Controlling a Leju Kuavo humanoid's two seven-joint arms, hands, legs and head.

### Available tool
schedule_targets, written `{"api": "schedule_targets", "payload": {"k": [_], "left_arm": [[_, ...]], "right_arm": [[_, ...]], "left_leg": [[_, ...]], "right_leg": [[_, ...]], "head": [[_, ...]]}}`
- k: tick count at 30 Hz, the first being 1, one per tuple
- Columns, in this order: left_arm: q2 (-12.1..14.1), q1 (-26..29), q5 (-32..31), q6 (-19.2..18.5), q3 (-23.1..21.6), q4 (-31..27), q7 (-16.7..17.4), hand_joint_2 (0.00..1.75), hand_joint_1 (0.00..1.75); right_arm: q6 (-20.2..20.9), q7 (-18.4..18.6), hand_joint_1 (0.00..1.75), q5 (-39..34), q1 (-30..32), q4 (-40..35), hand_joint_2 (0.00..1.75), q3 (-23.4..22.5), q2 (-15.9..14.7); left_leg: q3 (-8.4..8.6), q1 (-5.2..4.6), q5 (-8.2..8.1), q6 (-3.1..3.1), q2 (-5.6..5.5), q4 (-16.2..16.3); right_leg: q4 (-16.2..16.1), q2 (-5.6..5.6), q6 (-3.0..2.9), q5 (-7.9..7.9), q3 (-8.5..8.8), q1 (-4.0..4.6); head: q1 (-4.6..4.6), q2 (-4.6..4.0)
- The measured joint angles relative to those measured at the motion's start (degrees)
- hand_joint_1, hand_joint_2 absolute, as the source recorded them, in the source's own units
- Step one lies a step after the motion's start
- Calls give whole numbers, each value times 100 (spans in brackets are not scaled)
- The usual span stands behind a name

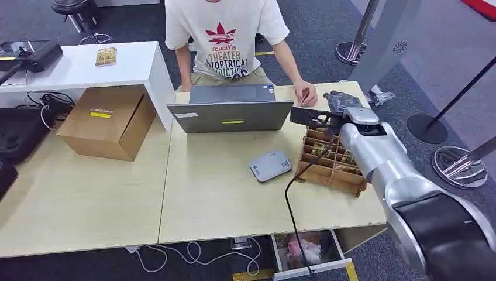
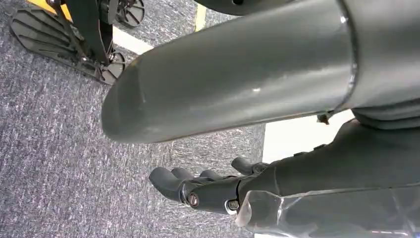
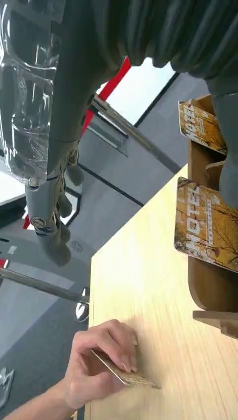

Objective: Pass the card to the sensor for recognition and then transmit it.

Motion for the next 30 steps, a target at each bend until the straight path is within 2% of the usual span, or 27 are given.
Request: {"api": "schedule_targets", "payload": {"k": [5,7,19,22,23,24,30], "left_arm": [[0,0,0,2,0,0,0,0,0],[0,0,-2,0,0,0,-2,0,0],[2,1,-83,-114,0,0,-116,0,0],[2,1,-96,-114,0,0,-118,0,0],[2,0,-96,-114,0,0,-118,0,0],[2,0,-96,-114,0,0,-118,0,0],[2,0,-98,-116,0,0,-122,0,0]], "right_arm": [[20,28,26,2,-11,2,175,0,17],[22,48,31,2,-12,2,175,0,17],[15,131,31,-33,-10,31,175,-2,-63],[17,149,37,-44,-9,37,175,-7,-109],[17,153,49,-48,-8,37,175,-7,-118],[20,162,52,-50,-8,42,175,-7,-131],[24,186,58,-70,0,79,175,-50,-179]], "left_leg": [[0,0,0,0,0,0],[0,0,0,0,0,0],[1,0,0,0,1,1],[1,0,0,0,1,1],[1,0,0,0,1,1],[1,0,0,0,1,1],[1,0,0,0,1,1]], "right_leg": [[0,0,0,0,0,0],[0,0,0,0,0,0],[-1,1,0,0,-2,-1],[-1,2,0,0,-3,-1],[-1,2,0,0,-3,-1],[-1,1,0,0,-3,-1],[-1,2,0,0,-3,0]], "head": [[0,0],[0,0],[0,0],[0,0],[0,0],[0,0],[0,0]]}}
